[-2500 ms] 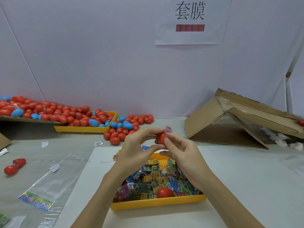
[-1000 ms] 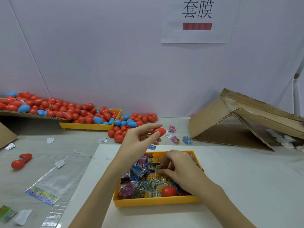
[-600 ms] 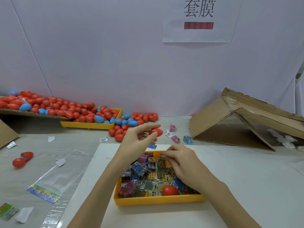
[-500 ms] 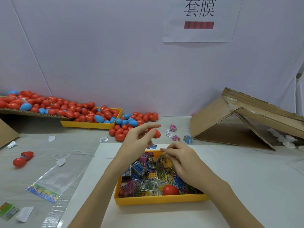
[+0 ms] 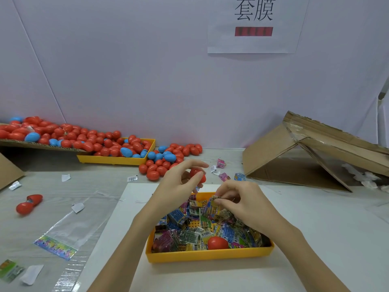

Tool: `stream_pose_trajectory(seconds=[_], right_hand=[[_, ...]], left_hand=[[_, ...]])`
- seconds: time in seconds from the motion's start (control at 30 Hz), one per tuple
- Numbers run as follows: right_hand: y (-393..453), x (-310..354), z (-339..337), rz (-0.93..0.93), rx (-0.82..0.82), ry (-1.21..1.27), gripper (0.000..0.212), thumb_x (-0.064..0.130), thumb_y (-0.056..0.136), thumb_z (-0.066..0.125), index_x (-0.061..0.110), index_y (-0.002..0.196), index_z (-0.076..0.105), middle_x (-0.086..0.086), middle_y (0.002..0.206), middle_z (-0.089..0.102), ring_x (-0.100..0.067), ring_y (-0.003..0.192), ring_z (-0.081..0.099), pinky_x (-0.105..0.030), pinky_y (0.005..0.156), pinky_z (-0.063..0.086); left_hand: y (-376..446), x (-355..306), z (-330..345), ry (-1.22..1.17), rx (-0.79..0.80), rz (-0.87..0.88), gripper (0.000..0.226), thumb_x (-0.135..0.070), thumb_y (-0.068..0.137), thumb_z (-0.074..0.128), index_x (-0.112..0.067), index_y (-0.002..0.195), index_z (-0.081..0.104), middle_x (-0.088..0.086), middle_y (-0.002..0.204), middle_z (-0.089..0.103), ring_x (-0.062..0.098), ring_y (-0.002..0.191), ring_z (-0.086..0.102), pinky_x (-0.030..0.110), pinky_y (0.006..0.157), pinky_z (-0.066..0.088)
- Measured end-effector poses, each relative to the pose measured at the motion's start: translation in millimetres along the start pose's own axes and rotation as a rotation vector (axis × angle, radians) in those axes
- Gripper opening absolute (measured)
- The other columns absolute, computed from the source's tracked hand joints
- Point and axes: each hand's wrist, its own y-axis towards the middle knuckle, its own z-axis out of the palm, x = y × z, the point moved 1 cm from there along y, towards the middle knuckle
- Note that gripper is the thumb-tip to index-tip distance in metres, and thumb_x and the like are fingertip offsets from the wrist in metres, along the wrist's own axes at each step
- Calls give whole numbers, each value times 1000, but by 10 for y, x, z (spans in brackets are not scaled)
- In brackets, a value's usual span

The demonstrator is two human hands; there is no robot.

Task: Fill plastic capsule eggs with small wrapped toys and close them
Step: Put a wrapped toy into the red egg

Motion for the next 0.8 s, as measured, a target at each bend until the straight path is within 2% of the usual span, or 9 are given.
stream_pose_trajectory(seconds=[0.1,0.23,0.33,0.37,0.47,0.57,0.67,0.8], right_hand=[[-7,5,4,-56,37,-62,14,33,98,69,26,99,81,15,86,76,-2,87,69,-22,77,56],[-3,30,-7,-98,23,-82,15,29,99,69,26,107,81,14,101,73,-1,91,63,-22,75,54],[-7,25,-28,-85,-3,-50,12,28,97,72,27,105,81,15,98,73,-3,90,65,-27,77,56],[-7,27,-39,-72,-13,-30,12,29,96,73,29,104,81,17,97,73,-4,90,66,-27,78,56],[0,38,-67,-47,-24,51,9,28,93,76,32,100,80,19,88,75,-2,89,69,-20,76,56],[9,43,-88,-19,-20,175,5,24,92,77,27,96,79,14,86,77,-4,87,72,-17,78,56],[-8,32,-110,55,4,322,5,27,93,76,25,97,79,9,89,78,-7,88,74,-19,81,58],[-17,15,-112,146,-62,413,7,26,96,73,25,98,80,4,85,79,-7,79,74,-18,68,57]], left_hand=[[-4,-2,-16,18,24,-34,21,-10,106,52,-22,108,69,-3,94,71,10,74,68,24,62,53],[-22,-1,0,76,67,-75,29,-9,106,48,-22,94,71,-2,84,67,3,67,57,22,63,44],[-39,-9,35,129,108,-32,13,-23,103,61,-25,95,71,-6,88,67,8,74,60,27,66,50],[-48,-7,44,146,121,-7,6,-28,100,66,-26,96,70,-10,89,67,6,76,61,22,66,49],[-65,20,58,224,165,51,12,-39,91,76,-30,97,70,-11,89,65,3,72,57,16,64,44],[-57,56,51,290,200,67,15,-37,88,81,-33,96,69,-8,94,65,9,81,59,16,68,45],[-57,58,50,287,217,74,14,-35,87,82,-32,93,70,-13,92,65,6,82,59,15,69,43],[-55,41,51,284,241,61,12,-36,89,80,-29,87,71,-19,84,63,2,77,58,15,67,43]])
